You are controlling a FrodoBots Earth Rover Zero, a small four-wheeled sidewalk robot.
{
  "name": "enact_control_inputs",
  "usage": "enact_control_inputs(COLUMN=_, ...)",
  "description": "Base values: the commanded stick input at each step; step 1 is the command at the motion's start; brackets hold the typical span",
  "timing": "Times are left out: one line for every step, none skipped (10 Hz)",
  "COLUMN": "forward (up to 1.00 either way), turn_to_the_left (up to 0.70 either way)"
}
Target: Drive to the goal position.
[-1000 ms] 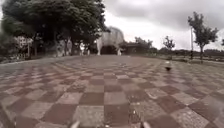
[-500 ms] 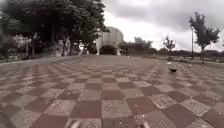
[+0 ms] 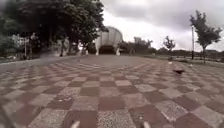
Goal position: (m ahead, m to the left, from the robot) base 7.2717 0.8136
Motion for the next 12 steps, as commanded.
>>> enact_control_inputs(forward=0.5, turn_to_the_left=0.0)
enact_control_inputs(forward=0.5, turn_to_the_left=0.0)
enact_control_inputs(forward=0.5, turn_to_the_left=0.0)
enact_control_inputs(forward=0.5, turn_to_the_left=0.0)
enact_control_inputs(forward=0.5, turn_to_the_left=0.0)
enact_control_inputs(forward=0.5, turn_to_the_left=0.0)
enact_control_inputs(forward=0.5, turn_to_the_left=0.0)
enact_control_inputs(forward=0.5, turn_to_the_left=0.0)
enact_control_inputs(forward=0.5, turn_to_the_left=0.0)
enact_control_inputs(forward=0.5, turn_to_the_left=0.05)
enact_control_inputs(forward=0.5, turn_to_the_left=0.0)
enact_control_inputs(forward=0.5, turn_to_the_left=0.0)
